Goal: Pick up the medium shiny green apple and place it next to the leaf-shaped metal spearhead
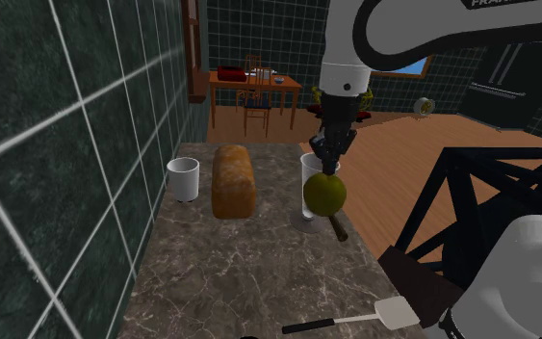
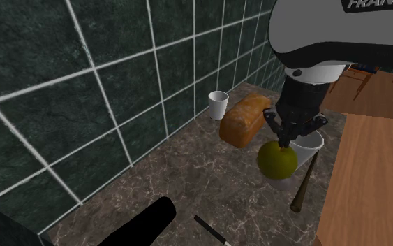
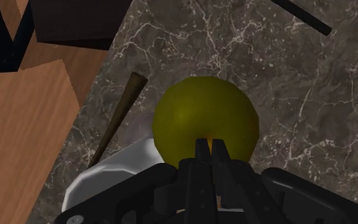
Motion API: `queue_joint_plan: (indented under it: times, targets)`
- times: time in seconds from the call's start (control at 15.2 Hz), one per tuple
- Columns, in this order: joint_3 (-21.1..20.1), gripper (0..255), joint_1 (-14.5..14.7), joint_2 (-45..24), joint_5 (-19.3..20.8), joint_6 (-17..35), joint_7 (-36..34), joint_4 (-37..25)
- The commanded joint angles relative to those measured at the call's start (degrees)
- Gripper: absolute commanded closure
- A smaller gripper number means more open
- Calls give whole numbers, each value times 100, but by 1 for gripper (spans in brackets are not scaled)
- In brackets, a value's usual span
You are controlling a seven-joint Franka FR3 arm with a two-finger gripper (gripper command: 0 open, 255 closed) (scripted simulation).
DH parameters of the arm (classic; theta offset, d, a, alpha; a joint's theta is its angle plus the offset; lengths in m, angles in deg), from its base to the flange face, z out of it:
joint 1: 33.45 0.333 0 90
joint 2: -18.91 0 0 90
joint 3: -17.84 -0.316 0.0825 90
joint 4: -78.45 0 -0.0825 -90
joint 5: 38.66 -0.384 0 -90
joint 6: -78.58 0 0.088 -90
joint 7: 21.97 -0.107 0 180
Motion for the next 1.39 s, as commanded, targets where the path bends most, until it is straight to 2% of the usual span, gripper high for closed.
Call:
queue_joint_plan:
  times: [0.0, 1.32]
  targets:
    - [-11, 255, 3, -14, -6, 138, -3, 119]
    - [-131, 255, 27, -330, -57, 1756, -24, 1423]
